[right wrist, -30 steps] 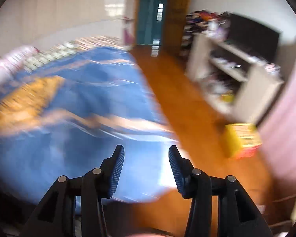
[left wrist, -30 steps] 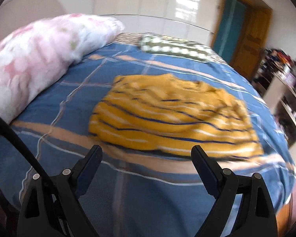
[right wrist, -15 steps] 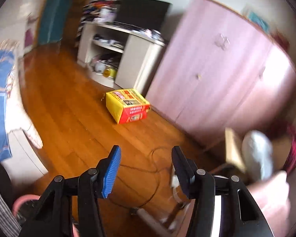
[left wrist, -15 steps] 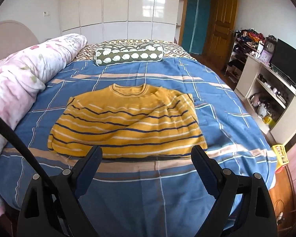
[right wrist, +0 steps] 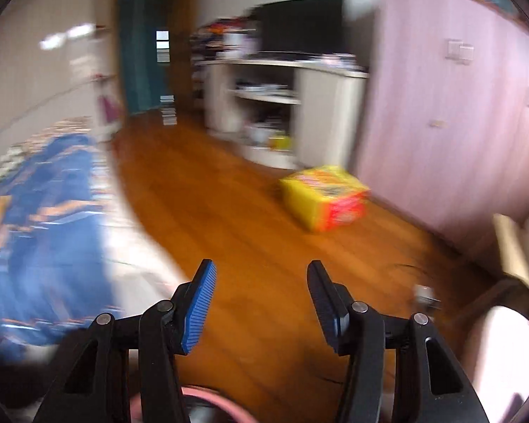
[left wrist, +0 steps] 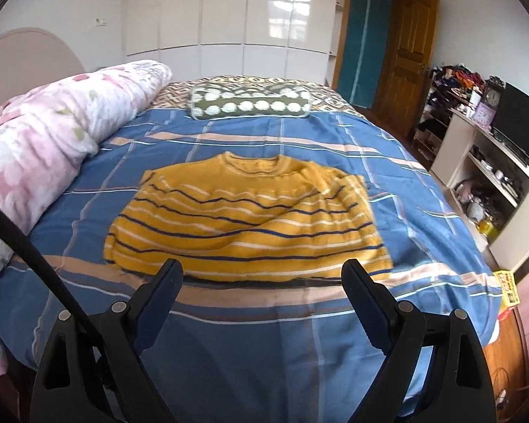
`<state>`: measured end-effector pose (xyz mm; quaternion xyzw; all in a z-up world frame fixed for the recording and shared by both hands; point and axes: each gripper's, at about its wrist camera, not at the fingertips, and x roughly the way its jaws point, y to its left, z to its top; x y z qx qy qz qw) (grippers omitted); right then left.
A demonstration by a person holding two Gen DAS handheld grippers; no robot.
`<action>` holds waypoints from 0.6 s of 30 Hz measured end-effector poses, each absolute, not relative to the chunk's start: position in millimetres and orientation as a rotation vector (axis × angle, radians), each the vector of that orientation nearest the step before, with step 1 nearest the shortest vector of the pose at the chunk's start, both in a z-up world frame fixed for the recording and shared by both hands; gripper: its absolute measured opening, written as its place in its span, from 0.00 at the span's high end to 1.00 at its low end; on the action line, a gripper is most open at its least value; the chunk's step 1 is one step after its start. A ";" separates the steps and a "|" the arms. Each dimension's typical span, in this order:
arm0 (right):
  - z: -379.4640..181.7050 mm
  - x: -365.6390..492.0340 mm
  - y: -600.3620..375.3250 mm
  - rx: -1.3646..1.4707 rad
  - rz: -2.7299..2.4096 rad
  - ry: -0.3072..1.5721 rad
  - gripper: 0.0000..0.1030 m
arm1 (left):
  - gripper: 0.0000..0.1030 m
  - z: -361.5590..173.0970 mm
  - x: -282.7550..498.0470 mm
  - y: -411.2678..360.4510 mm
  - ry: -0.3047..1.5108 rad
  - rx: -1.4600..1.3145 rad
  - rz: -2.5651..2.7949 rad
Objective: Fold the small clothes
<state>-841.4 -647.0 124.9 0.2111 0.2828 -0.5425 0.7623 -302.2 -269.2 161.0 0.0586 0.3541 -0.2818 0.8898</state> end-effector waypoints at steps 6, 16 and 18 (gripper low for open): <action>109.6 -676.8 -652.8 0.554 -0.775 0.581 0.40 | 0.12 143.7 -289.0 -224.5 0.723 0.140 -0.494; 73.7 -439.3 -582.1 0.568 -0.335 0.700 0.40 | 0.12 88.9 -234.9 -96.5 0.812 0.067 -0.257; 64.2 -404.1 -556.2 0.536 -0.267 0.749 0.40 | 0.12 79.5 -221.9 -78.3 0.851 0.006 -0.255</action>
